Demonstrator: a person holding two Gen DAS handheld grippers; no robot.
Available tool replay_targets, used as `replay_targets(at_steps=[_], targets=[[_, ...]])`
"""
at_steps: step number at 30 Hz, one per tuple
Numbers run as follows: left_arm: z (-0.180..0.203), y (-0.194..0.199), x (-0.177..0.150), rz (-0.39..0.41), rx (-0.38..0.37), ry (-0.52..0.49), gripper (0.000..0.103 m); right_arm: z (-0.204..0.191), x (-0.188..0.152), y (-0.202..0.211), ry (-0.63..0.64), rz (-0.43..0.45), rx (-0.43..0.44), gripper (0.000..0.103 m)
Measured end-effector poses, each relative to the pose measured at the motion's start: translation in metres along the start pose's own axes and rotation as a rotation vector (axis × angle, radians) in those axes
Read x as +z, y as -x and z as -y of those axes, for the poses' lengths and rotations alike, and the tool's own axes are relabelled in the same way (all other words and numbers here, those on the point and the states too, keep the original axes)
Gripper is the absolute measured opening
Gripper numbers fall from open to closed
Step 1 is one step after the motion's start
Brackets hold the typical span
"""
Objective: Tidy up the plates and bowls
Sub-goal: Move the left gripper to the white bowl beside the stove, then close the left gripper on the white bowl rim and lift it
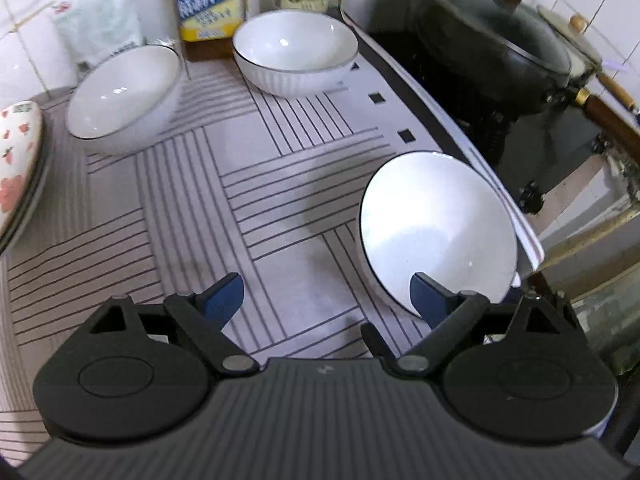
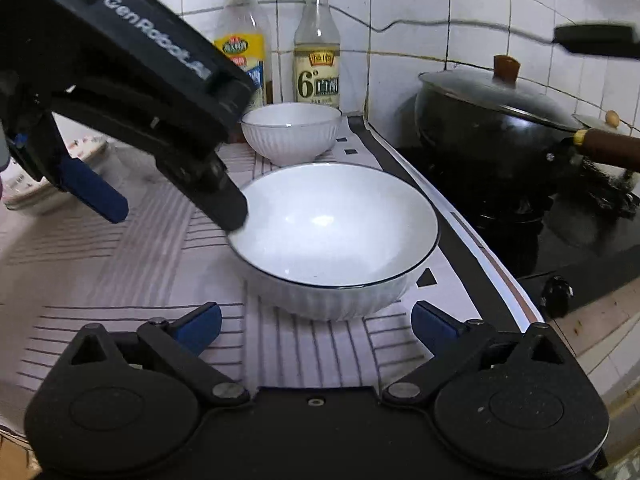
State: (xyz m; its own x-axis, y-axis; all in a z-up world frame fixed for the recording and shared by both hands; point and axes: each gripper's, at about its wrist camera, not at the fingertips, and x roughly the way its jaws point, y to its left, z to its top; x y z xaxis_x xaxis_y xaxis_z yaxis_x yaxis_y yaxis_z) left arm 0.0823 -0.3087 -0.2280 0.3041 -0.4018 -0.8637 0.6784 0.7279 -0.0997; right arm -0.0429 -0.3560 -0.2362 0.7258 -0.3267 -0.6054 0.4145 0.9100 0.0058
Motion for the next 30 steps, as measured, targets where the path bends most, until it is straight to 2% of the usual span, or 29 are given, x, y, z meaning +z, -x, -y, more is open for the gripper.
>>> replay_targets(at_steps=[4,7,8,9,11,12,14,22,30], targets=[[0.005,-0.018,0.006,-0.016,-0.012,0.001,0.090,0.009,-0.002,-0.015,-0.010,0.019,0.014,0.103],[0.007,-0.024,0.011,-0.010,-0.026,-0.003,0.084,0.013,-0.002,-0.021,0.000,0.054,0.024,0.103],[0.008,-0.024,0.012,-0.005,-0.036,-0.003,0.076,0.014,-0.001,-0.021,0.000,0.059,0.032,0.103],[0.009,-0.025,0.012,-0.005,-0.043,-0.004,0.063,0.015,0.000,-0.022,-0.001,0.067,0.047,0.103],[0.010,-0.030,0.013,-0.016,-0.061,0.000,0.047,0.017,0.001,-0.023,0.001,0.075,0.072,0.103],[0.011,-0.032,0.013,-0.021,-0.073,0.002,0.034,0.017,0.002,-0.023,0.006,0.078,0.079,0.103],[0.013,-0.035,0.012,-0.031,-0.090,0.002,0.016,0.017,0.002,-0.022,0.018,0.088,0.082,0.103],[0.012,-0.027,0.007,-0.025,-0.086,0.015,0.013,0.015,0.006,-0.018,0.026,0.080,0.092,0.100],[-0.009,0.018,-0.006,0.013,-0.061,0.053,0.013,-0.005,0.018,0.004,0.059,0.107,0.123,0.100]])
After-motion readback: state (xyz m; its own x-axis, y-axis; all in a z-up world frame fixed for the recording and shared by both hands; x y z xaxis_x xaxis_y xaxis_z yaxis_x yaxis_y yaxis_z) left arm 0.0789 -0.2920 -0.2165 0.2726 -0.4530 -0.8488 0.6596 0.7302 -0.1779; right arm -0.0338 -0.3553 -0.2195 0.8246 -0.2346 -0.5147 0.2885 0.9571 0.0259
